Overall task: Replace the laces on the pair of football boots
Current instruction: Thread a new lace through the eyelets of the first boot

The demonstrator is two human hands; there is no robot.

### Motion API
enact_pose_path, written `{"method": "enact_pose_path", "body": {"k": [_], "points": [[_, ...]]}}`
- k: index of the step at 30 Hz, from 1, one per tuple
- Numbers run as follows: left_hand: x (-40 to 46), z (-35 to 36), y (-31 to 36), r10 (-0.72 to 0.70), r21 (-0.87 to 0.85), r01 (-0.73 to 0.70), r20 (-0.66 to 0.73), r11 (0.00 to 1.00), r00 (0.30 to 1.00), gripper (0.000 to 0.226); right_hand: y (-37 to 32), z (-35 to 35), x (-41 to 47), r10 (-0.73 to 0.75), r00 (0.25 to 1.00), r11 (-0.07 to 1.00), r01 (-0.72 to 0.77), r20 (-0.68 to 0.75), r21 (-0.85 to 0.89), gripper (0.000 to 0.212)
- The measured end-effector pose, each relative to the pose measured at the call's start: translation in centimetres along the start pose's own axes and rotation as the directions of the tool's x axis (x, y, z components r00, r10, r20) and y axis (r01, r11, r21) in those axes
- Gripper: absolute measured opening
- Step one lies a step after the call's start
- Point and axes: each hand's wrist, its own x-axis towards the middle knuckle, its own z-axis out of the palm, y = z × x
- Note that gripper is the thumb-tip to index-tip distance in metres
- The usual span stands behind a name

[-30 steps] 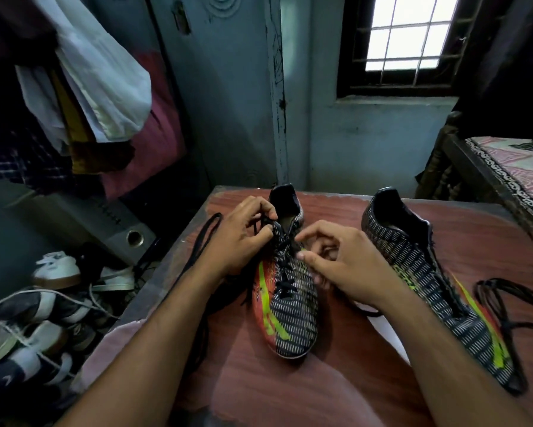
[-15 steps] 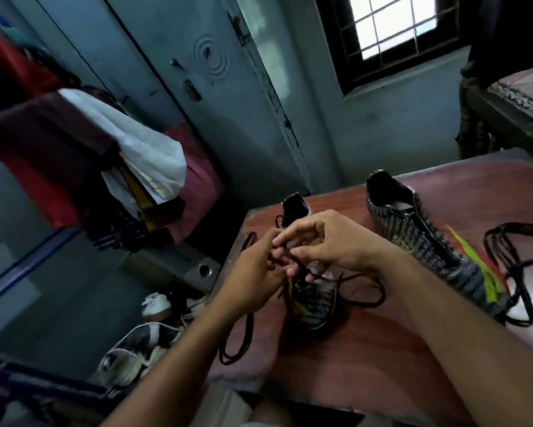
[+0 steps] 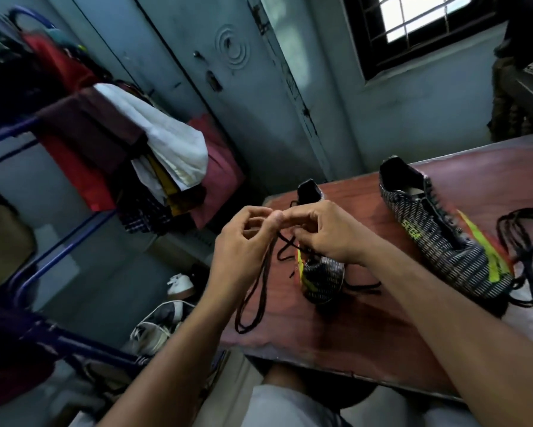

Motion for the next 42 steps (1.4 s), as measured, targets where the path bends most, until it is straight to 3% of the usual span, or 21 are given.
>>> {"method": "enact_pose_path", "body": {"k": [3, 5, 8, 10, 11, 15, 19, 23, 28, 34, 38, 40, 42], "points": [[0.5, -1.0, -0.7, -0.066, 0.064, 0.063, 0.054, 0.996, 0.996, 0.024, -0.3, 0.4, -0.3, 0.019, 0.997, 0.999, -0.015, 0.079, -0.048, 0.061], [0.7, -1.1, -1.1, -0.179, -0.100, 0.202, 0.201, 0.974, 0.963, 0.029, -0.2, 0.8, -0.2, 0.006, 0.997, 1.000, -0.003, 0.082, -0.028, 0.067], [0.5, -0.7, -1.8, -0.307, -0.476, 0.496, 0.421, 0.726, 0.854, 0.053, -0.1, 1.0, -0.2, 0.026, 0.994, 0.999, -0.031, 0.110, 0.044, 0.067], [0.5, -0.5, -2.4, -0.321, -0.582, 0.541, 0.443, 0.607, 0.837, 0.054, 0.0, 1.0, -0.2, 0.043, 0.991, 0.998, -0.049, 0.131, 0.044, 0.060], [0.5, -0.5, -2.6, -0.304, -0.598, 0.539, 0.453, 0.593, 0.838, 0.051, 0.0, 1.0, -0.2, 0.047, 0.990, 0.998, -0.054, 0.135, 0.045, 0.057], [0.6, -0.2, -3.1, -0.210, -0.504, 0.442, 0.451, 0.741, 0.867, 0.047, 0.7, 1.2, -0.2, 0.035, 0.995, 0.996, -0.042, 0.091, 0.077, 0.056], [0.8, 0.6, -4.6, -0.058, -0.337, 0.142, 0.249, 0.931, 0.967, 0.026, 1.0, 0.8, -0.2, 0.028, 0.998, 0.992, -0.034, 0.050, 0.121, 0.041], [0.7, 1.4, -5.0, 0.052, -0.194, -0.041, 0.052, 0.980, 0.997, 0.013, 0.9, 0.8, 0.0, 0.031, 0.999, 0.967, -0.035, 0.018, 0.254, 0.032], [0.8, 1.8, -4.8, 0.055, -0.283, -0.019, 0.120, 0.959, 0.991, 0.017, 0.3, 0.7, -0.2, 0.040, 0.995, 0.947, -0.066, 0.089, 0.316, 0.036], [1.1, 1.9, -4.3, 0.036, -0.319, -0.010, 0.078, 0.948, 0.996, 0.017, -0.4, 0.2, -0.5, 0.011, 0.982, 0.905, -0.090, 0.187, 0.417, 0.041], [0.4, 1.5, -2.4, 0.062, -0.335, -0.023, 0.106, 0.942, 0.992, 0.024, -0.1, 0.4, -0.2, -0.025, 0.992, 0.914, -0.027, 0.124, 0.405, 0.038], [0.1, 0.9, -1.3, -0.069, -0.486, 0.114, 0.109, 0.866, 0.992, 0.031, 0.2, 0.6, 0.1, -0.033, 0.998, 0.934, 0.011, 0.057, 0.356, 0.034], [-0.2, -0.4, -0.2, -0.210, -0.627, 0.301, 0.217, 0.718, 0.953, 0.032, 0.5, 0.6, 0.3, -0.054, 0.998, 0.968, 0.056, -0.015, 0.243, 0.028]]}}
